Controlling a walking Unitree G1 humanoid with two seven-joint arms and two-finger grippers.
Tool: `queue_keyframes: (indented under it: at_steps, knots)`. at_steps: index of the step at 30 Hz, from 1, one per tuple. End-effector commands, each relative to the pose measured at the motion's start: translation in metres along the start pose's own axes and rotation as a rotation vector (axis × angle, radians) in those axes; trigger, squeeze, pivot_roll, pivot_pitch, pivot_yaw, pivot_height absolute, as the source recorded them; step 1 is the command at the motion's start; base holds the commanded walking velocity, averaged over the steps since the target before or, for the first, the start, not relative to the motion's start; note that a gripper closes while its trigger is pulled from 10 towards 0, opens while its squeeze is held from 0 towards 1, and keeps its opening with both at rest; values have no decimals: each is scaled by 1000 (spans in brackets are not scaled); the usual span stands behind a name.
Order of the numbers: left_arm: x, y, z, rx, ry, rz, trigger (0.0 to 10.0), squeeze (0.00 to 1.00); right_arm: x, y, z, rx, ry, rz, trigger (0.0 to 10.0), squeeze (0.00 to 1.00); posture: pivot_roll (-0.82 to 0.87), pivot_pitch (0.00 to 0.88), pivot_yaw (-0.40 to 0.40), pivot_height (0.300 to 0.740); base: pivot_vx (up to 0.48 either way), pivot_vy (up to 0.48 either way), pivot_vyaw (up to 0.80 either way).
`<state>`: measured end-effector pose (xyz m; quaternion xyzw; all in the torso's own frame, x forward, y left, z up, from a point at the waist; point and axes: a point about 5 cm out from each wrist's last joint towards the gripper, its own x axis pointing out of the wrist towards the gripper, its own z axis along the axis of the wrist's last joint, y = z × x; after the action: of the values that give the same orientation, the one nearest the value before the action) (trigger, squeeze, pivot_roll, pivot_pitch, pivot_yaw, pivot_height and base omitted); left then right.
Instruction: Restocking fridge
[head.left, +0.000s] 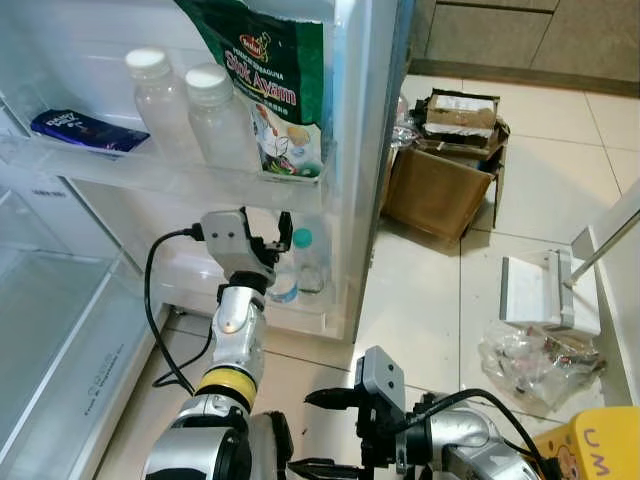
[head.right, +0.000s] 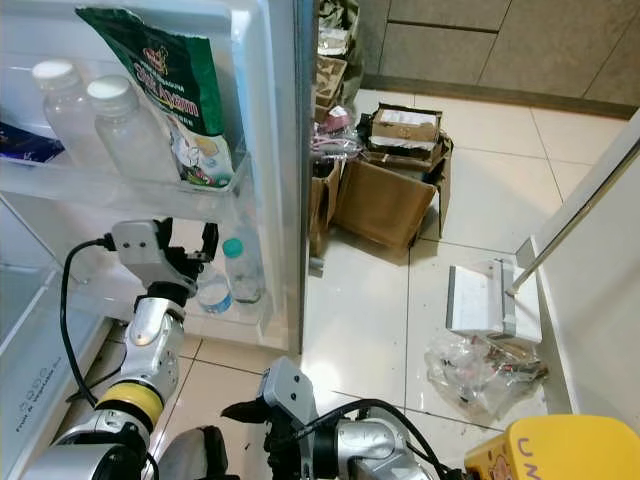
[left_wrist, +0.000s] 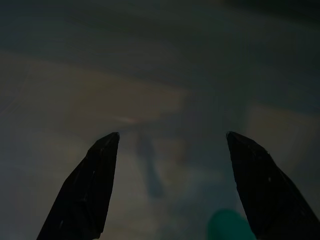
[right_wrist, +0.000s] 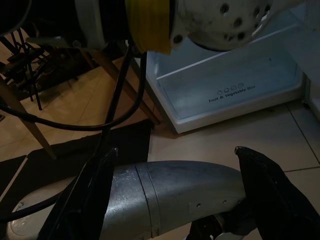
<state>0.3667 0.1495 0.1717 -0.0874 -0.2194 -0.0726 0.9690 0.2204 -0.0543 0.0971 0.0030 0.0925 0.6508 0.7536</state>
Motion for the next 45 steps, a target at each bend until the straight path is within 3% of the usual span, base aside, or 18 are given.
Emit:
queue_keyframes:
  at_steps: [1, 6, 17, 19, 22, 23, 28, 29, 30, 32, 33, 35, 37, 38, 39, 42, 43, 45]
  knots:
    - [-4, 11, 3, 4, -12, 16, 10000, 0, 1, 3, -2, 17, 1, 12, 10000, 0, -146, 281, 23, 540, 0, 0, 0]
    - [-11, 29, 6, 29, -12, 38, 10000, 0, 1, 2, -2, 17, 2, 12, 10000, 0, -143, 278, 25, 540, 0, 0, 0]
    - [-58, 80, 6, 168, 41, 183, 10000, 0, -2, -4, 1, 13, -13, -8, 10000, 0, -124, 264, 32, 540, 0, 0, 0]
    - [-75, 104, 8, 218, 68, 281, 10000, 0, -4, -7, 3, 10, -23, -20, 10000, 0, -123, 264, 33, 540, 0, 0, 0]
    - [-85, 115, 7, 249, 97, 335, 10000, 0, -4, -7, 4, 8, -24, -21, 10000, 0, -121, 261, 33, 540, 0, 0, 0]
    - [-100, 132, 4, 252, 150, 431, 10000, 0, -5, -8, 3, 8, -23, -23, 10000, 0, -121, 261, 33, 540, 0, 0, 0]
    - [-119, 147, -4, 280, 234, 517, 10000, 0, -8, -12, -1, 19, -16, -51, 10000, 0, -109, 255, 37, 540, 0, 0, 0]
    - [-143, 157, -14, 275, 321, 597, 10000, 0, -14, -19, -10, 28, 15, -106, 10000, 0, -105, 248, 39, 540, 0, 0, 0]
    - [-143, 157, -14, 275, 321, 597, 10000, 0, -14, -19, -10, 28, 15, -106, 10000, 0, -105, 248, 39, 540, 0, 0, 0]
    - [-167, 163, -24, 286, 412, 642, 10000, 0, -22, -25, -17, 59, 19, -150, 10000, 0, -105, 242, 41, 540, 0, 0, 0]
    - [-167, 163, -24, 286, 412, 642, 10000, 0, -22, -25, -17, 59, 19, -150, 10000, 0, -105, 242, 41, 540, 0, 0, 0]
    - [-187, 165, -33, 298, 500, 660, 10000, 0, -28, -28, -21, 75, 26, -175, 10000, 0, -107, 238, 44, 540, 0, 0, 0]
    - [-195, 165, -36, 305, 532, 665, 10000, 0, -31, -29, -22, 80, 30, -186, 10000, 0, -107, 238, 44, 540, 0, 0, 0]
    - [-214, 166, -44, 301, 610, 694, 10000, 0, -36, -31, -26, 95, 35, -207, 10000, 0, -106, 231, 45, 540, 0, 0, 0]
    - [-214, 166, -44, 301, 610, 694, 10000, 0, -36, -31, -26, 95, 35, -207, 10000, 0, -106, 231, 45, 540, 0, 0, 0]
    - [-242, 166, -53, 283, 715, 756, 10000, 0, -44, -35, -33, 124, 45, -248, 10000, 0, -107, 227, 46, 540, 0, 0, 0]
    - [-242, 166, -53, 283, 715, 756, 10000, 0, -44, -35, -33, 124, 45, -248, 10000, 0, -107, 227, 46, 540, 0, 0, 0]
    - [-257, 164, -59, 265, 779, 773, 10000, 0, -49, -38, -40, 147, 56, -277, 10000, 0, -106, 221, 46, 540, 0, 0, 0]
